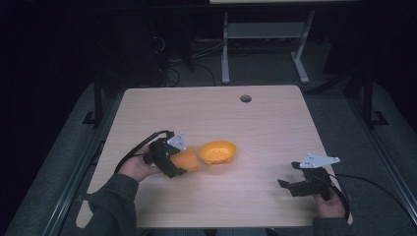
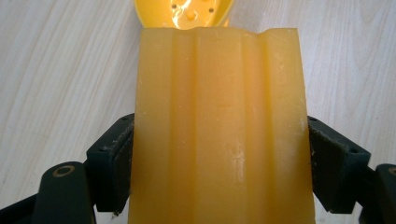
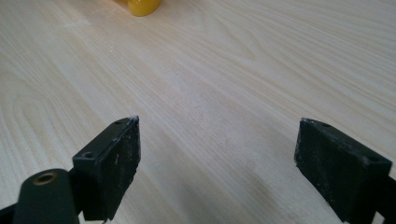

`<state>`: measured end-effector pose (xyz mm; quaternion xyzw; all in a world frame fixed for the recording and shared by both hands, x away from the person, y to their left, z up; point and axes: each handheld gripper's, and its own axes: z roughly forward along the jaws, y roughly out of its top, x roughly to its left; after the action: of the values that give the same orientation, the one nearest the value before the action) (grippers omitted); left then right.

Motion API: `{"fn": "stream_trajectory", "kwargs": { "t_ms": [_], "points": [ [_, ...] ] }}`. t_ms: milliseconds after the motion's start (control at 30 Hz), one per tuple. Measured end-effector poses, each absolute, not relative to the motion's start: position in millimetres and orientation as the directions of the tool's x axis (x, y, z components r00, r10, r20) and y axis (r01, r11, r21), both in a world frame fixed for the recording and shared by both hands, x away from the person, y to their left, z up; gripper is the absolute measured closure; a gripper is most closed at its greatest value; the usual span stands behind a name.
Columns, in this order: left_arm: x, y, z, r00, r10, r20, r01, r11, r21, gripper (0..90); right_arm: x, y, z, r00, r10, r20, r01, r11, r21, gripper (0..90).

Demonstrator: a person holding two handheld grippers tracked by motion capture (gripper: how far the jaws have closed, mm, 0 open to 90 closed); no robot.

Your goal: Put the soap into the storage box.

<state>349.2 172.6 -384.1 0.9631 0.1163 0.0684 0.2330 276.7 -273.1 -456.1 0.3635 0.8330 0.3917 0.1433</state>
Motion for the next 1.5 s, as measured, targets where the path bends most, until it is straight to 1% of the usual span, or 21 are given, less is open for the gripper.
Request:
{"fn": "stream_trajectory", "kwargs": {
  "t_ms": [767,1000,1267,1500],
  "points": [
    [371,146,-369,0.973,0.214,0.093,0.149,-0.877,0.457,20.8,276,-276,-455,-0.695,0.716,0.06,0.491,0.413,0.767,13.9],
    [377,135,-363,0.975,0.191,0.112,0.12,-0.881,0.457,20.8,276,-277,-455,-0.693,0.718,0.06,0.492,0.411,0.768,13.9],
    [382,124,-361,0.978,0.18,0.1,0.114,-0.879,0.463,20.8,275,-278,-453,-0.692,0.719,0.059,0.486,0.405,0.775,13.9],
    [387,110,-360,0.981,0.16,0.108,0.094,-0.885,0.455,20.8,275,-278,-453,-0.694,0.718,0.058,0.482,0.403,0.778,13.9]
  ]
}}
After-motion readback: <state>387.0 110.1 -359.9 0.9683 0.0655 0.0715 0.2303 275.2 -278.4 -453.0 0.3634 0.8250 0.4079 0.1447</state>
